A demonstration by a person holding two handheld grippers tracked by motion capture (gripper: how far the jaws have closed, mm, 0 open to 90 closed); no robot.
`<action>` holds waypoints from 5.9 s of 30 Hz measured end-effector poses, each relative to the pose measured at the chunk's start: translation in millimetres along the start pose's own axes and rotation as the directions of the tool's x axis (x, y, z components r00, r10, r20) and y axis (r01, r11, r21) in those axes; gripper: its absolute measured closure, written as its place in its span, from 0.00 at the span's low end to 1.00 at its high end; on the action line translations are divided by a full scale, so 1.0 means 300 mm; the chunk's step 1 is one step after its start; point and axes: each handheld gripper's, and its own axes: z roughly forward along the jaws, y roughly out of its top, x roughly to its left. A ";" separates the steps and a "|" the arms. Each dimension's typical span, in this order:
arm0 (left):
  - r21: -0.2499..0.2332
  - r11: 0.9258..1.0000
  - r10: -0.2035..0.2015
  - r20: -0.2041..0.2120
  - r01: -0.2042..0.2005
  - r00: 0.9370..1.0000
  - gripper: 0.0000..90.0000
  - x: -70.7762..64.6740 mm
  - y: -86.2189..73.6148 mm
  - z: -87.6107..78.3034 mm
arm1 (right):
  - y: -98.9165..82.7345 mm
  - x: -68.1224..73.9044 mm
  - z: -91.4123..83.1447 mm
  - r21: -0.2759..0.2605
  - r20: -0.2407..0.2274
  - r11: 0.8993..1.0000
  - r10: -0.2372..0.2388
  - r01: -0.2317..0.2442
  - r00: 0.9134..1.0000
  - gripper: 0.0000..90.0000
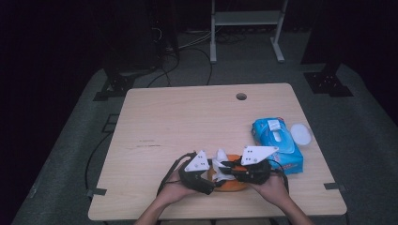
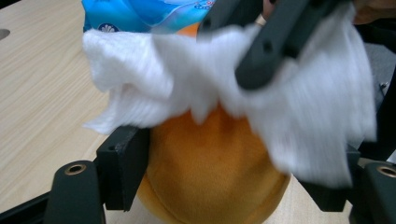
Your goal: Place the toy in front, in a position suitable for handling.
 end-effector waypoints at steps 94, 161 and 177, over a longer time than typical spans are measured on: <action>0.008 0.998 -0.065 -0.050 0.065 0.997 0.20 0.057 -0.037 -0.028 | -0.068 -0.091 -0.039 -0.055 0.082 0.992 0.122 -0.118 0.989 0.86; 0.022 0.988 -0.150 -0.030 0.151 0.988 0.19 0.059 -0.019 0.016 | -0.039 -0.074 -0.059 -0.030 0.130 0.999 0.042 -0.038 0.991 0.86; -0.016 0.999 -0.051 -0.057 0.050 0.997 0.35 0.026 0.014 -0.021 | 0.019 0.009 -0.014 -0.049 0.057 0.998 -0.023 0.026 0.998 0.86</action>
